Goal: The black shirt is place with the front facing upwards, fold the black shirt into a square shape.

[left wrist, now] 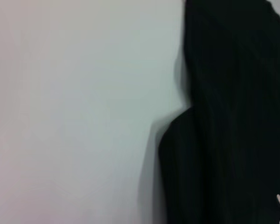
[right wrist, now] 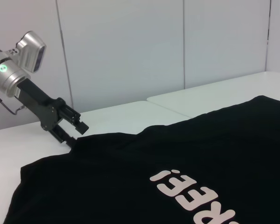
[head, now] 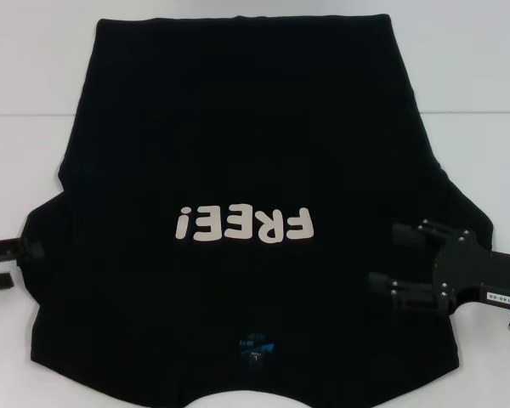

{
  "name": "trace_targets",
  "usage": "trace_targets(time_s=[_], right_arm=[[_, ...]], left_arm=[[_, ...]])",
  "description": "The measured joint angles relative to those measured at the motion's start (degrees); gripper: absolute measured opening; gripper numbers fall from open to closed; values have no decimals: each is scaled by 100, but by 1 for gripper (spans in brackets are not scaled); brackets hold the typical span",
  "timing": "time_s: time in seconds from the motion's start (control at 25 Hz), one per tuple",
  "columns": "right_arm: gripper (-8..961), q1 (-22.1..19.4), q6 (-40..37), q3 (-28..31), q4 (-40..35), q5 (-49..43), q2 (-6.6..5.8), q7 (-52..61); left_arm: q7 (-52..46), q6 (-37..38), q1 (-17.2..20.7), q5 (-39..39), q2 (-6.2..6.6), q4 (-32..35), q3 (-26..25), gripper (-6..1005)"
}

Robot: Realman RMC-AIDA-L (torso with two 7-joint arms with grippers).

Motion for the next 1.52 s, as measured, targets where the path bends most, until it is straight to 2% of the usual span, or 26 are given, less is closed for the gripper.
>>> trace_targets(time_s=[0.08,0.32,0.72,0.96,1.2,1.32,1.52], right_arm=[[911,-3,-1,0,0,1,0,-3],[912,-9,-16,0,0,2,0,-3],[912,-9,-17,0,0,1,0,-3],[912,0,-15,0,0,1,-1,-1],[911,7,0,0,0,0,-8,15],[911,10,4,0,0,0,-5,30],[911,21,3,0,0,0,-7,40]], left_arm=[[-9,36,0,24,1,-12,-13,828],[-9,70,-69,21,-14,-42,-21,884],[-64,-72,-199,31,-73,-43,20,849],[-180,-260,-251,213,-76,-19,271,828],[-273,-326,-260,241,-71,-15,251,592],[-258,-328,-259,241,-66,-13,256,345],[-241,-350,-262,241,-75,-10,269,141]])
